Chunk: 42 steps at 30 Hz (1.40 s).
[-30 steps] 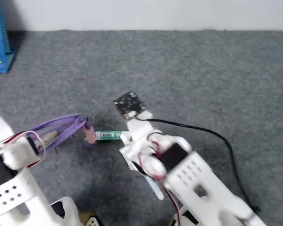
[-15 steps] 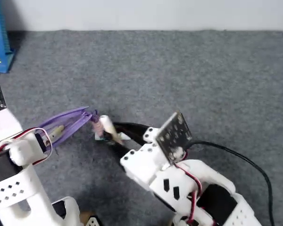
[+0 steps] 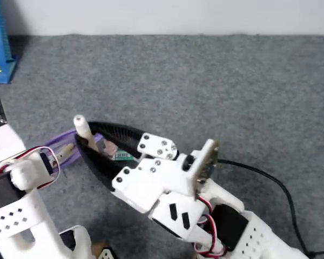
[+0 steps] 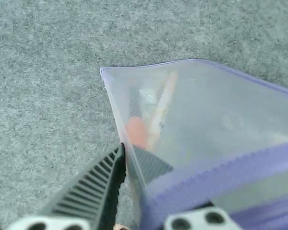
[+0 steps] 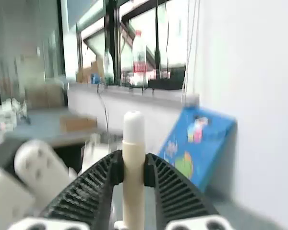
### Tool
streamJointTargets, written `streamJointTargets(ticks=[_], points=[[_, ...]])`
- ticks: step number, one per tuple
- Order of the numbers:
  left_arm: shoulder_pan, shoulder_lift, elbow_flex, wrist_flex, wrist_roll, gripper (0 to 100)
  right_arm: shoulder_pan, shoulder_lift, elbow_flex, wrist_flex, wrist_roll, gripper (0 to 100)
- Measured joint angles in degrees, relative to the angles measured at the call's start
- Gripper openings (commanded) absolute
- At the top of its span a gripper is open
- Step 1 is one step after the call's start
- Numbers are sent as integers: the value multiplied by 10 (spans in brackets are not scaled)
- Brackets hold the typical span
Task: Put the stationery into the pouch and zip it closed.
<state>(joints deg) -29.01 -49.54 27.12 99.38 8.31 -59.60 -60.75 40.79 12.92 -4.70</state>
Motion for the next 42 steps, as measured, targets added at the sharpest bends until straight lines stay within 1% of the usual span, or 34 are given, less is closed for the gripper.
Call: streamJointTargets(ticks=[3, 6, 14, 22, 25, 30, 31, 32, 34, 36, 37, 39, 42], points=[[0, 0, 0, 0, 0, 12, -1, 24, 0, -67, 1, 7], [0, 0, 0, 0, 0, 12, -1, 48, 0, -120, 26, 7], [0, 0, 0, 0, 0, 12, -1, 120, 5, -204, 74, 8], [0, 0, 0, 0, 0, 12, 2, 195, 120, -413, 155, 8], [0, 0, 0, 0, 0, 12, 2, 200, 144, -450, 161, 8], [0, 0, 0, 0, 0, 12, 2, 206, 180, -458, 163, 11], [0, 0, 0, 0, 0, 12, 2, 206, 185, -459, 163, 25], [0, 0, 0, 0, 0, 12, 2, 206, 191, -459, 163, 57], [0, 0, 0, 0, 0, 12, 2, 206, 195, -447, 163, 162], [0, 0, 0, 0, 0, 12, 2, 206, 195, -407, 163, 273], [0, 0, 0, 0, 0, 12, 2, 206, 195, -384, 163, 310], [0, 0, 0, 0, 0, 12, 2, 206, 195, -341, 149, 318], [0, 0, 0, 0, 0, 12, 2, 188, 171, -265, 117, 285]])
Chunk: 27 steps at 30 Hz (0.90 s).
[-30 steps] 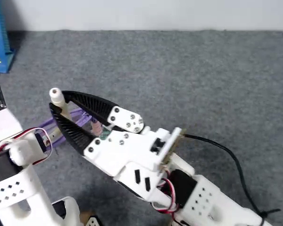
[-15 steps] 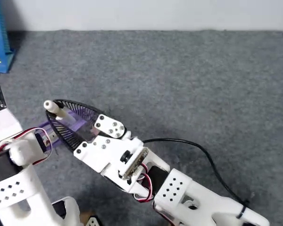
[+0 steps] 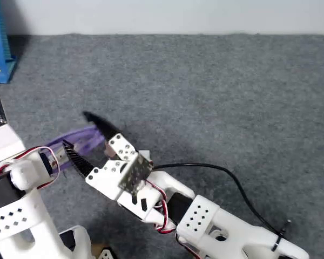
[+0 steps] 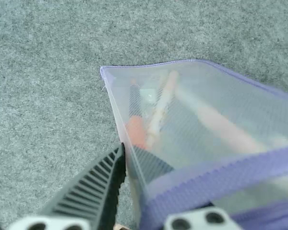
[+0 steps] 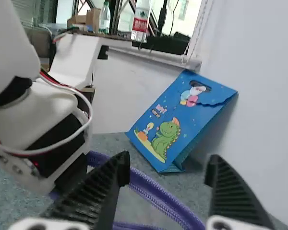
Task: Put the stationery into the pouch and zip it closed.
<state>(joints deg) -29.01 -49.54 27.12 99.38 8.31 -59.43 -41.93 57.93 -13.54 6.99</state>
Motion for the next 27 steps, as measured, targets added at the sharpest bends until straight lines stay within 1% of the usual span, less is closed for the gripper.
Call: streamJointTargets(ticks=[5, 9, 14, 17, 21, 24, 27], points=[[0, 0, 0, 0, 0, 12, 9, -76, -78, 182, -61, 275], [0, 0, 0, 0, 0, 12, 56, -111, -134, 344, -98, 274], [0, 0, 0, 0, 0, 12, 135, -116, -149, 513, -105, 274], [0, 0, 0, 0, 0, 12, 151, -113, -147, 592, -95, 274], [0, 0, 0, 0, 0, 12, 156, -41, -110, 625, -76, 274], [0, 0, 0, 0, 0, 12, 153, 28, -106, 623, -58, 274], [0, 0, 0, 0, 0, 12, 156, 116, -106, 592, -29, 274]])
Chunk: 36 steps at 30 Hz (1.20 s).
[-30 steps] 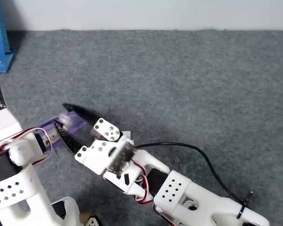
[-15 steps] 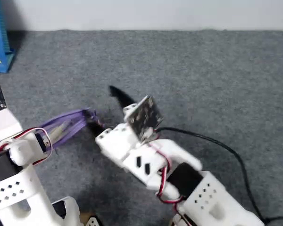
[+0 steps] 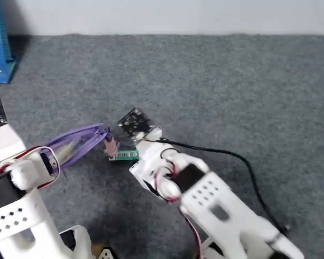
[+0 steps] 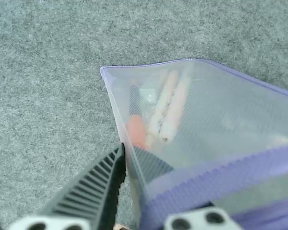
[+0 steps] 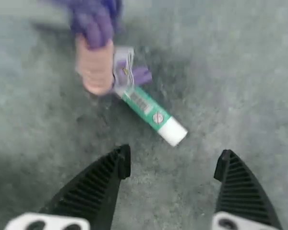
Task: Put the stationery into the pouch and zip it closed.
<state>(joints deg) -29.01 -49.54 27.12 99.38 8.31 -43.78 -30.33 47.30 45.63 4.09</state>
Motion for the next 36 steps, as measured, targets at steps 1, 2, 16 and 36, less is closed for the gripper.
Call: streamJointTargets(ticks=[1, 2, 16, 36], points=[[0, 0, 0, 0, 0, 12, 0, 30, 0, -16, 10, 274], [0, 0, 0, 0, 0, 12, -2, 61, 0, -36, 19, 274], [0, 0, 0, 0, 0, 12, 52, 346, -91, -159, 54, 274], [-4, 0, 0, 0, 0, 12, 90, 387, -140, -123, 60, 26]])
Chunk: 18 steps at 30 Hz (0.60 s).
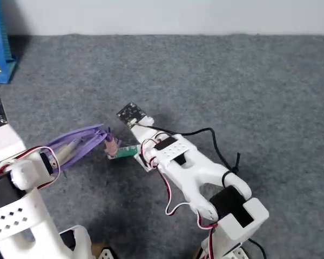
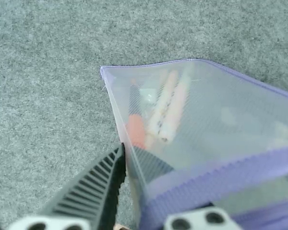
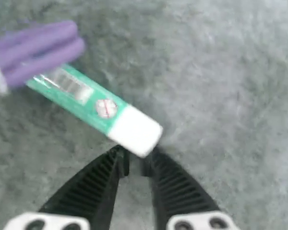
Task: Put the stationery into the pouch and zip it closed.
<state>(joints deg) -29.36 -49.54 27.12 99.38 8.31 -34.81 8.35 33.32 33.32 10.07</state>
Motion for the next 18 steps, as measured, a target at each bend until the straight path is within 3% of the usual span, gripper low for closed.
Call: streamJointTargets(ticks=[5, 12, 18], points=[[-66, 0, -19, 0, 0, 12, 8, -1, 0, 6, 0, 43], [-105, 0, -24, 0, 0, 12, 2, -49, 1, 39, -1, 301], [-106, 0, -24, 0, 0, 12, -46, -86, 1, 54, -1, 307]])
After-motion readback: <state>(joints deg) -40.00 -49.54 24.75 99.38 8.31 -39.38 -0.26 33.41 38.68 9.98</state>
